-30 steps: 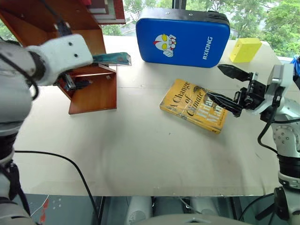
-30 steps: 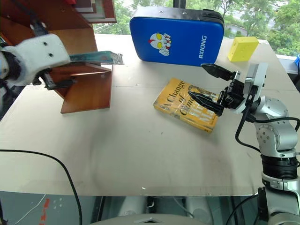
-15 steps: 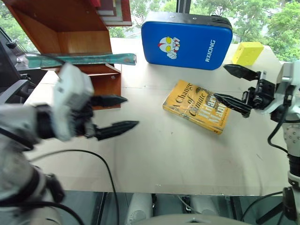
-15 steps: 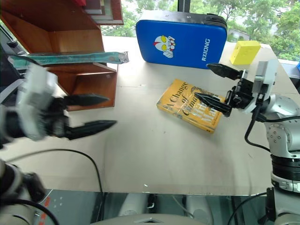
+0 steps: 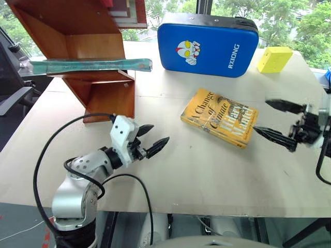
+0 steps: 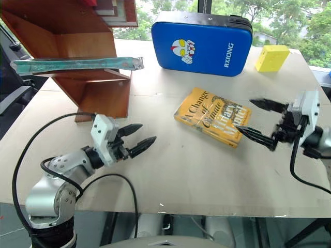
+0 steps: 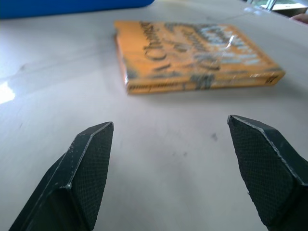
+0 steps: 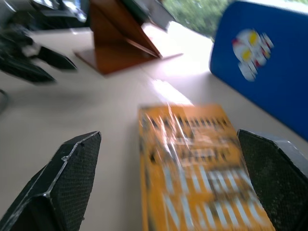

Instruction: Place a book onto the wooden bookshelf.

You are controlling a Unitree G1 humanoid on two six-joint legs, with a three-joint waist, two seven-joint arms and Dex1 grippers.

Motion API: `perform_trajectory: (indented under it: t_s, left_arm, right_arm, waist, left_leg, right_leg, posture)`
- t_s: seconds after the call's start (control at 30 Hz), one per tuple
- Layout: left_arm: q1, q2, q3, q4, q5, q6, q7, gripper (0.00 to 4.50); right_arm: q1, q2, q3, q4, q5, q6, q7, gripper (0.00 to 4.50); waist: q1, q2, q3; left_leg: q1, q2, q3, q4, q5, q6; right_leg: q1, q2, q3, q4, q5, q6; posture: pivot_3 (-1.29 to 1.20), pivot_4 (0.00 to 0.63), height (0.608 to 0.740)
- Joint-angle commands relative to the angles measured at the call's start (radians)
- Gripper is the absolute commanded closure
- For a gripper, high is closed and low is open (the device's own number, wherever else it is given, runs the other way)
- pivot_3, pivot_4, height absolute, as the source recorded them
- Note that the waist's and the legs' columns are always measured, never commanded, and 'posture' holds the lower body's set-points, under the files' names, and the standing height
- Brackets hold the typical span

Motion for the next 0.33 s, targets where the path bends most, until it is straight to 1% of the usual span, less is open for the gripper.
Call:
perform_trajectory:
  t_s: [0.03, 0.1, 0.2, 0.33]
  left_arm:
    - [0.085, 0.074, 0.102, 0.069, -0.056, -0.117, -0.089, 0.08]
    - [0.126, 0.111, 0.111, 0.101, -0.052, -0.164, -0.096, 0.04]
    - [0.173, 0.179, 0.11, 0.153, -0.07, -0.214, -0.15, 0.04]
    - [0.16, 0.212, 0.082, 0.211, -0.087, -0.246, -0.158, 0.04]
  right_arm:
    - [0.193, -0.014, -0.143, 0.091, -0.125, -0.105, 0.051, 0.0]
    - [0.266, -0.014, -0.19, 0.133, -0.151, -0.157, 0.076, 0.0]
    - [0.322, -0.012, -0.233, 0.171, -0.18, -0.194, 0.067, 0.0]
    - [0.323, -0.01, -0.231, 0.198, -0.202, -0.221, 0.055, 0.0]
  waist:
    - [0.001, 0.0, -0.001]
    - [0.01, 0.0, -0.001]
    - [0.002, 0.003, -0.002]
    - [-0.003, 0.002, -0.006]
  left_leg:
    - [0.0, 0.0, 0.0, 0.0, 0.0, 0.0]
    - [0.0, -0.001, 0.001, -0.001, -0.001, 0.001]
    - [0.001, 0.0, 0.003, -0.002, -0.001, 0.002]
    - [0.004, 0.001, 0.003, -0.002, -0.001, 0.002]
  right_leg:
    - [0.0, 0.0, -0.001, 0.0, 0.0, 0.0]
    - [0.0, 0.0, -0.002, -0.002, 0.0, 0.0]
    - [-0.001, -0.001, 0.001, -0.003, 0.0, 0.0]
    - [0.0, -0.003, 0.0, -0.003, 0.0, 0.0]
  posture:
    - [0.0, 0.15, 0.74]
    - [0.0, 0.15, 0.74]
    - [0.0, 0.15, 0.74]
    - [0.0, 0.15, 0.74]
